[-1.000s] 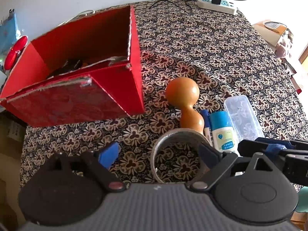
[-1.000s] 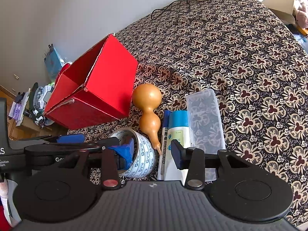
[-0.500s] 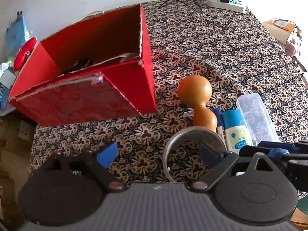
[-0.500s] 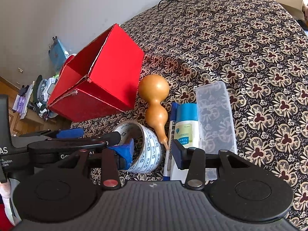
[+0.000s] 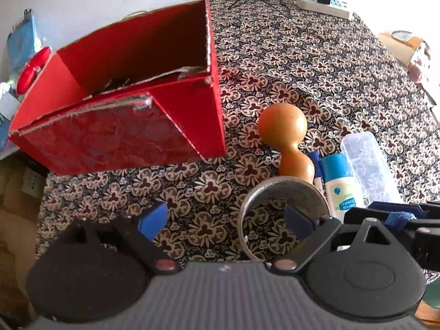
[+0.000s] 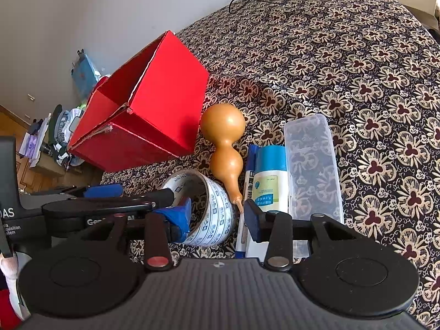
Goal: Organize rigid objects
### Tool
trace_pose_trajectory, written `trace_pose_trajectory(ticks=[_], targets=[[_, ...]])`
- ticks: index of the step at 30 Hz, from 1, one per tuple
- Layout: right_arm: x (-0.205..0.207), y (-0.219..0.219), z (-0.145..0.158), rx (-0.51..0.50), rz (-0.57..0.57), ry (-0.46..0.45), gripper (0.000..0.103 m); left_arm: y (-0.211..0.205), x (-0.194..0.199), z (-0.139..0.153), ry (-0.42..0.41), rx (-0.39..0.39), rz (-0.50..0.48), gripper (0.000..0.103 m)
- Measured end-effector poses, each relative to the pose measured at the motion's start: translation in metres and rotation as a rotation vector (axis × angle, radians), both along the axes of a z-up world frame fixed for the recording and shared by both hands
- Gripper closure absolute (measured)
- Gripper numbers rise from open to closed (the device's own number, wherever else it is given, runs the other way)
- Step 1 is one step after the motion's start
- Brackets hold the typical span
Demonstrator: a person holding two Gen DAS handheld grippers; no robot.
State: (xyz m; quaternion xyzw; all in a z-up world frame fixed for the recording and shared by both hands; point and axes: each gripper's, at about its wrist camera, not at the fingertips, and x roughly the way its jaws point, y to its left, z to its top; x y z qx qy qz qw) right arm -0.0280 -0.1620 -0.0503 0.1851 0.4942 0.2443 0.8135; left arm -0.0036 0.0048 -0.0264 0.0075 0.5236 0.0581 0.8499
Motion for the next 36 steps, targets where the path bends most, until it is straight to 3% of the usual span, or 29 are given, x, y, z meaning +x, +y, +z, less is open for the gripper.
trace_pose_trajectory(ticks=[6,9,12,14,15,16,20,22,29,36], targets=[[0.003,0.005,-0.006,-0.003,0.003,-0.025,0.08,0.019,-0.007,-0.009,0.003,-0.155,0.003,0.008],[0.005,0.013,-0.009,-0.016,0.023,-0.045,0.082,0.014,-0.009,-0.014,0.014,-0.16,-0.02,0.008],[0.009,0.024,-0.013,-0.04,0.047,-0.066,0.084,0.008,-0.007,-0.024,0.047,-0.115,-0.031,0.01],[0.011,0.028,-0.016,-0.042,0.054,-0.065,0.086,0.01,-0.006,-0.03,0.072,-0.117,-0.025,0.018],[0.012,0.03,-0.018,-0.04,0.057,-0.062,0.088,0.014,-0.007,-0.032,0.081,-0.134,-0.027,0.04],[0.014,0.031,-0.021,-0.039,0.058,-0.054,0.089,0.015,-0.006,-0.034,0.099,-0.145,-0.027,0.053],[0.018,0.035,-0.027,-0.025,0.059,-0.019,0.099,0.019,-0.006,-0.039,0.117,-0.191,-0.036,0.062],[0.018,0.037,-0.028,-0.022,0.06,-0.01,0.103,0.016,-0.006,-0.037,0.11,-0.201,-0.057,0.075],[0.019,0.035,-0.025,-0.008,0.059,0.0,0.103,0.005,-0.002,-0.032,0.091,-0.135,-0.092,0.082],[0.009,0.032,0.013,0.009,0.089,-0.117,0.103,0.0,-0.014,0.014,-0.049,-0.058,-0.149,0.083]])
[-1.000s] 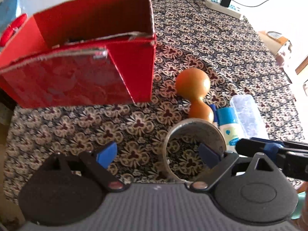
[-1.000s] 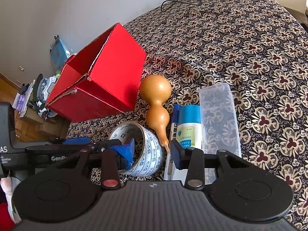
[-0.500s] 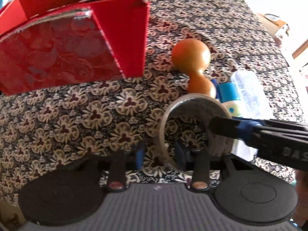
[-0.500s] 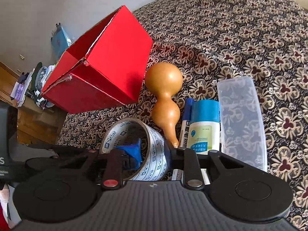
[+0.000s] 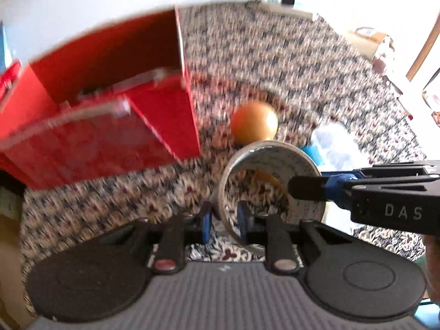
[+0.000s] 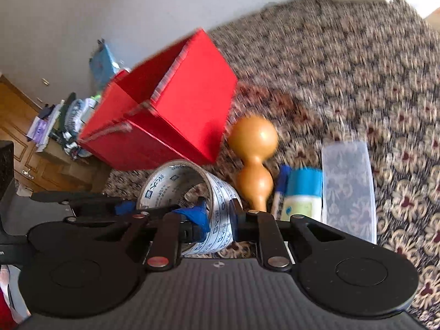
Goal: Organize rigid objects
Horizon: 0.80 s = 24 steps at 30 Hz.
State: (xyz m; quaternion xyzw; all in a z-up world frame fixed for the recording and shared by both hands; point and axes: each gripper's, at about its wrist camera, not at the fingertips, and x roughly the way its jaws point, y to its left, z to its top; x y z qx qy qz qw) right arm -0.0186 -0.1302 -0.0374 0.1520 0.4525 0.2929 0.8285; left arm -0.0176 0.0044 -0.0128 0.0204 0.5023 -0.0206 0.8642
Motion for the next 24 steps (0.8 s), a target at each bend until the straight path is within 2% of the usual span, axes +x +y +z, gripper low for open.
trace_pose_trajectory(ticks=[7,12,15,20,24], targets=[[0.006,0.005,0.055,0.05,-0.008,-0.176,0.103,0.01,0.004,0.054,-0.173,0.008,-0.014,0.084],[0.03,0.027,0.082,0.066,-0.013,-0.272,0.103,0.031,0.024,0.081,-0.265,0.03,-0.031,0.084],[0.049,0.047,0.091,0.077,-0.016,-0.299,0.103,0.049,0.04,0.094,-0.315,0.057,-0.034,0.084],[0.09,0.082,0.091,0.075,-0.015,-0.298,0.103,0.095,0.073,0.105,-0.339,0.041,-0.016,0.084],[0.119,0.112,0.082,0.037,-0.015,-0.293,0.103,0.123,0.106,0.094,-0.319,0.039,-0.01,0.084]])
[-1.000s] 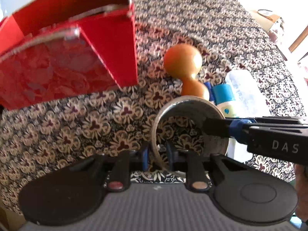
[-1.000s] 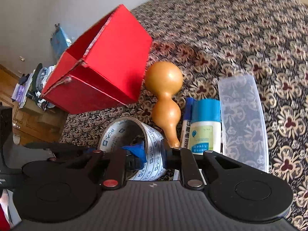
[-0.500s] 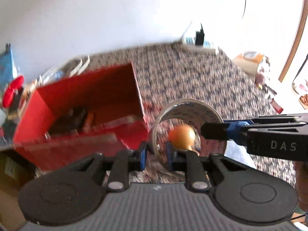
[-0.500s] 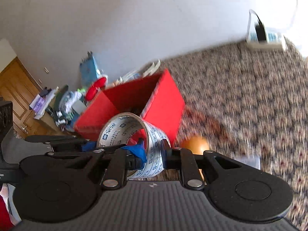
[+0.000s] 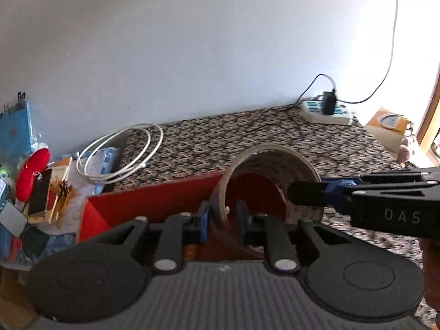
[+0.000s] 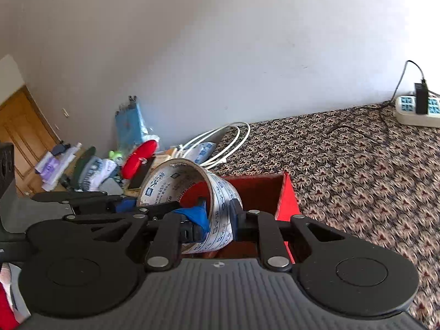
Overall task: Organize rigid objects
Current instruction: 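Carry the tape roll into the red box and open the left gripper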
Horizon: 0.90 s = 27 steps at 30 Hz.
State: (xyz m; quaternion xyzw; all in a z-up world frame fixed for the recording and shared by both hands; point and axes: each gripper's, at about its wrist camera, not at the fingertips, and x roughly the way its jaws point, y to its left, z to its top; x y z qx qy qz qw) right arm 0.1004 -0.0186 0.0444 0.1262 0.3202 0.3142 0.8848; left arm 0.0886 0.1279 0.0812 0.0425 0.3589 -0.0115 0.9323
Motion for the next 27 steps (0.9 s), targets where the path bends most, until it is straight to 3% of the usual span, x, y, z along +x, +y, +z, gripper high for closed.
trace_pose_trajectory(ticks=[5,13,20,25,27], targets=[[0.03,0.037,-0.021,-0.081,-0.01,0.082,0.103,0.03,0.039,-0.031,0.078,-0.006,-0.017,0.084],[0.059,0.079,-0.051,-0.258,-0.042,0.131,0.103,0.062,0.083,-0.086,0.229,-0.058,-0.03,0.085],[0.074,0.098,-0.068,-0.349,-0.074,0.169,0.103,0.078,0.102,-0.106,0.334,-0.091,0.031,0.084],[0.079,0.105,-0.075,-0.371,-0.066,0.204,0.103,0.087,0.104,-0.113,0.374,-0.139,0.074,0.082],[0.078,0.106,-0.075,-0.382,-0.072,0.199,0.103,0.086,0.101,-0.112,0.363,-0.12,0.088,0.081]])
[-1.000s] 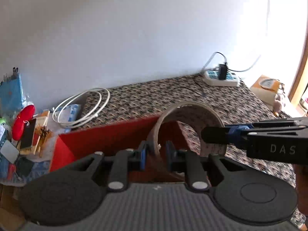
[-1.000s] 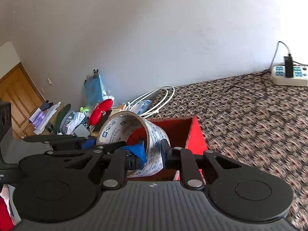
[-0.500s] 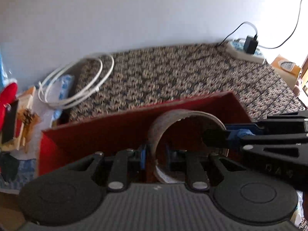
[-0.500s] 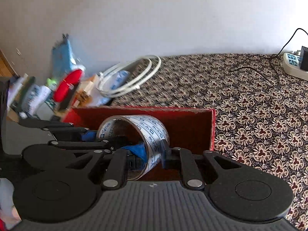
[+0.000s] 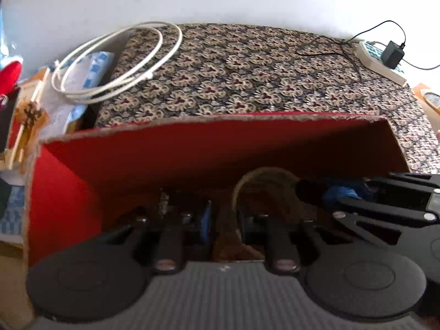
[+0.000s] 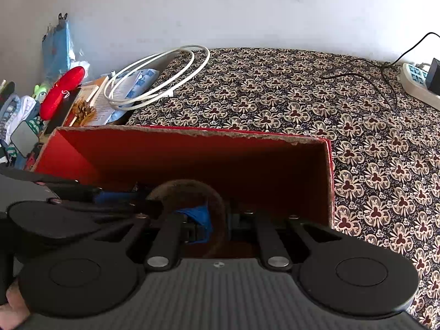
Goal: Organize rigid objects
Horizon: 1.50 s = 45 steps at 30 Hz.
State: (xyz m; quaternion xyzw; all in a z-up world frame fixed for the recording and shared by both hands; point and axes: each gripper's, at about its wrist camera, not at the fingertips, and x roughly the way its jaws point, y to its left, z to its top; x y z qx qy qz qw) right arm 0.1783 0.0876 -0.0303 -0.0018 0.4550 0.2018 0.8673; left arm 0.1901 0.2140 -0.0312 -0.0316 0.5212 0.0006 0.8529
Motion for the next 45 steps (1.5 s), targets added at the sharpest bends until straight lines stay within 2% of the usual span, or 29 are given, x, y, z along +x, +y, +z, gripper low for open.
trace_pose_trajectory(ticks=[6,8,10,14,19,30,45], targets=[[-0.005,-0.001,0.003,0.017,-0.017,-0.039,0.103,-0.003,-0.002,0.002,-0.016,0.031,0.007,0.078],[-0.008,-0.004,0.005,0.029,-0.022,-0.063,0.103,-0.006,-0.003,0.002,-0.022,0.05,0.01,0.075],[-0.01,-0.008,0.008,0.062,-0.025,-0.08,0.103,-0.008,-0.004,0.004,-0.038,0.076,0.007,0.067],[-0.009,-0.01,0.009,0.093,-0.04,-0.081,0.103,-0.01,-0.007,0.007,-0.072,0.102,0.011,0.062],[-0.015,0.0,0.01,0.026,-0.037,-0.134,0.103,-0.008,-0.007,0.009,-0.089,0.114,0.03,0.059],[-0.019,-0.002,0.013,0.018,-0.067,-0.208,0.103,-0.008,-0.014,0.015,-0.146,0.156,0.069,0.041],[-0.022,-0.005,0.014,0.041,-0.079,-0.207,0.103,-0.021,-0.018,0.012,-0.134,0.257,0.064,0.038]])
